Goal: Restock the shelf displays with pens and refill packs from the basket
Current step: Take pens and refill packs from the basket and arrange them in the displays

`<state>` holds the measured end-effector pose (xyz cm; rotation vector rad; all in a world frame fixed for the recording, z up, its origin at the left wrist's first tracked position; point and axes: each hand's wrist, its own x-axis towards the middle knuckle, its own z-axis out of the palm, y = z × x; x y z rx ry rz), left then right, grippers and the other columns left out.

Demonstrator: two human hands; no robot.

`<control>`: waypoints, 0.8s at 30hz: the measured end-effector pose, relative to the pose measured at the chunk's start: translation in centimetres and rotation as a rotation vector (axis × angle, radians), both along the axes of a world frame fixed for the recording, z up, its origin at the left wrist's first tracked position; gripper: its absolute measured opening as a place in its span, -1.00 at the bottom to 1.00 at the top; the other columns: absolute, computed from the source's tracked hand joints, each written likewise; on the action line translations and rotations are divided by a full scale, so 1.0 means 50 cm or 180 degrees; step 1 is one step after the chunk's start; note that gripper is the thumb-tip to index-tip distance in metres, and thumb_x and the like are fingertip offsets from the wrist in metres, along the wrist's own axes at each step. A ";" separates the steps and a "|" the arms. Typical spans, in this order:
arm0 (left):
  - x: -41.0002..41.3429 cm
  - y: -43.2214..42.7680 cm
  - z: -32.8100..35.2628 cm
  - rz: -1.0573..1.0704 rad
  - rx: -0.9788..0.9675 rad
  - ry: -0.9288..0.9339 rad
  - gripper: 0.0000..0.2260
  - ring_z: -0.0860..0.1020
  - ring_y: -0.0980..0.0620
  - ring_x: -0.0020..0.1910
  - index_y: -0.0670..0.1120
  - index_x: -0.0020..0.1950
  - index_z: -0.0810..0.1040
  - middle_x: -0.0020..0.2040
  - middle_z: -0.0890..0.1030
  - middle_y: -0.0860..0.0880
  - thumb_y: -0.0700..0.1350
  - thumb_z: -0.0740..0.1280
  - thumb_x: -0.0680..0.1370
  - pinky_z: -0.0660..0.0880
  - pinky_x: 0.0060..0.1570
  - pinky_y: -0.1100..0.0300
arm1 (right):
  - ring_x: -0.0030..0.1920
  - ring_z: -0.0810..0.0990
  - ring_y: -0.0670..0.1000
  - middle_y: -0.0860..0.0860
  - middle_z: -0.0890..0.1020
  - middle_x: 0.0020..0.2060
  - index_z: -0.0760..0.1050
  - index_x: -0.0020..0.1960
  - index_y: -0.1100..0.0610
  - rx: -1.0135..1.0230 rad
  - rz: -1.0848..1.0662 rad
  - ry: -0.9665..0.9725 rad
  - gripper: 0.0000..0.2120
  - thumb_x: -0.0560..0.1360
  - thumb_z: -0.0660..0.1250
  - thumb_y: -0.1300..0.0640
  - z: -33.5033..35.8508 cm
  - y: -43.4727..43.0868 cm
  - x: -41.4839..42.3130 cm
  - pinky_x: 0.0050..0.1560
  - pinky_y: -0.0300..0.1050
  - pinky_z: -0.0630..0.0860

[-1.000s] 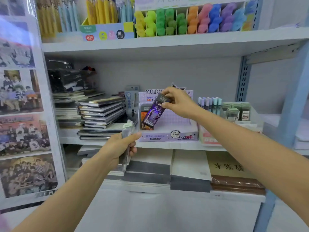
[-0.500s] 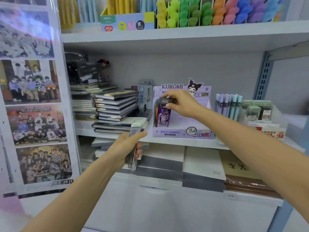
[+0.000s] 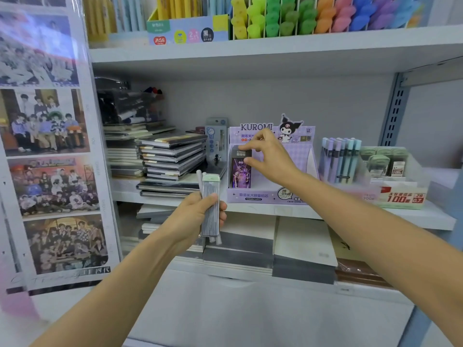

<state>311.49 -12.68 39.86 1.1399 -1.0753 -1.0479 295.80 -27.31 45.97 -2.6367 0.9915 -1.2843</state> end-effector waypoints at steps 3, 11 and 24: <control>-0.010 0.000 0.001 -0.0148 -0.0115 -0.0217 -0.85 0.55 0.09 -0.38 -0.20 0.01 0.45 -0.25 0.59 -0.06 -0.14 0.17 0.66 0.55 -0.33 0.23 | -0.12 0.47 -0.12 -0.01 0.50 0.02 0.57 0.21 0.07 0.0397 0.0239 -0.0461 -0.72 0.52 0.39 0.06 0.008 0.038 -0.005 -0.02 -0.22 0.43; -0.117 -0.023 0.019 -0.0564 -0.0250 0.0045 -0.75 0.54 0.03 -0.38 -0.14 0.09 0.48 -0.32 0.59 -0.05 0.01 0.13 0.67 0.51 -0.37 0.21 | -0.51 0.45 -0.14 -0.03 0.57 -0.44 0.59 0.00 0.24 0.2190 0.1130 -0.0776 -0.84 0.50 0.42 0.15 0.002 0.104 -0.091 -0.53 -0.31 0.37; -0.332 -0.086 0.052 -0.1096 0.0005 0.0425 -0.85 0.44 0.05 -0.46 -0.18 -0.05 0.48 -0.23 0.59 -0.12 -0.18 0.17 0.64 0.27 -0.56 0.31 | -0.09 0.66 0.05 0.14 0.69 -0.03 0.46 0.22 0.13 0.1779 0.0341 -0.1218 -0.69 0.51 0.41 0.14 0.063 0.089 -0.385 -0.10 -0.18 0.59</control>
